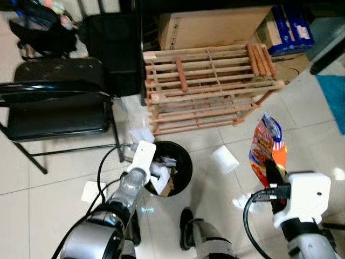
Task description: Picking trash to rubbish bin
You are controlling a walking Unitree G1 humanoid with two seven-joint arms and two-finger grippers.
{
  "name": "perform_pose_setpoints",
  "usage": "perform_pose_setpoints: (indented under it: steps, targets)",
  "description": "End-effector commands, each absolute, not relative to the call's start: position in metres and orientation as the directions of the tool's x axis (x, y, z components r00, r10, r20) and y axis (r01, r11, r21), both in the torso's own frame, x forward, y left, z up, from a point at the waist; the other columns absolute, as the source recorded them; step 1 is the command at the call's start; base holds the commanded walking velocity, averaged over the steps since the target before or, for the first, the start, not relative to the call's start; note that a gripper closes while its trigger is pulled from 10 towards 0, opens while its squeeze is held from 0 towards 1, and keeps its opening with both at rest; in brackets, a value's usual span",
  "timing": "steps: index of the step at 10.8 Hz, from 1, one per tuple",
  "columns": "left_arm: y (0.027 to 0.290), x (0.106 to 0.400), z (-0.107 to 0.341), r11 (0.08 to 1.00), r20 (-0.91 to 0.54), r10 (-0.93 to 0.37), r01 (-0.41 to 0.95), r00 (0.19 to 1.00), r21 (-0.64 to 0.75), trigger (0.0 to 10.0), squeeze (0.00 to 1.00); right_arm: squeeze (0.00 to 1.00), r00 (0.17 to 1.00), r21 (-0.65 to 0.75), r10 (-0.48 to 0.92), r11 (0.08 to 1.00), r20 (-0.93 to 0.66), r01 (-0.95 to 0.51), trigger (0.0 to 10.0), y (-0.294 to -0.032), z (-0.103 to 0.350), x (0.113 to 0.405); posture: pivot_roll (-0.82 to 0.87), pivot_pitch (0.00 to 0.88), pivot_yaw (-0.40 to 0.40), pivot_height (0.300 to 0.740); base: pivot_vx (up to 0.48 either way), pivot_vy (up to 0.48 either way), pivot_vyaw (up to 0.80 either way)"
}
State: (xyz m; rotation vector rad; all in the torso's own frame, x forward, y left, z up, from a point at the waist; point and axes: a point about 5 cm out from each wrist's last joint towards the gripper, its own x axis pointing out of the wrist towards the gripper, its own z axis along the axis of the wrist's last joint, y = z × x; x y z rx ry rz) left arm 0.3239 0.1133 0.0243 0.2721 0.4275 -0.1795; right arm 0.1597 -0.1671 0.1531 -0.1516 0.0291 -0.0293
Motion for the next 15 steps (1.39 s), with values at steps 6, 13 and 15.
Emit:
perform_pose_setpoints:
  steps: [6, 13, 15]
  targets:
    - [0.105, 0.317, 0.017, 0.943, -0.445, -0.131, 0.250, 0.886, 0.221, 10.0, 1.00, 0.00, 0.998, -0.164, -0.031, 0.986, -0.048, 0.023, 10.0, -0.168, 0.155, 0.153, -0.22, 0.398, -0.144, 0.740, 0.000, 0.000, 0.00]
    - [0.109, 0.320, 0.021, 0.947, -0.422, -0.114, 0.226, 0.899, 0.227, 10.0, 1.00, 0.00, 0.999, -0.166, -0.025, 0.986, -0.041, 0.018, 10.0, -0.168, 0.157, 0.156, -0.21, 0.390, -0.146, 0.740, 0.000, 0.000, 0.00]
    - [0.120, 0.327, 0.030, 0.960, -0.363, -0.064, 0.156, 0.929, 0.231, 10.0, 1.00, 0.00, 0.999, -0.156, 0.012, 0.988, -0.037, -0.018, 10.0, -0.165, 0.151, 0.170, -0.12, 0.376, -0.138, 0.740, 0.000, 0.000, 0.00]
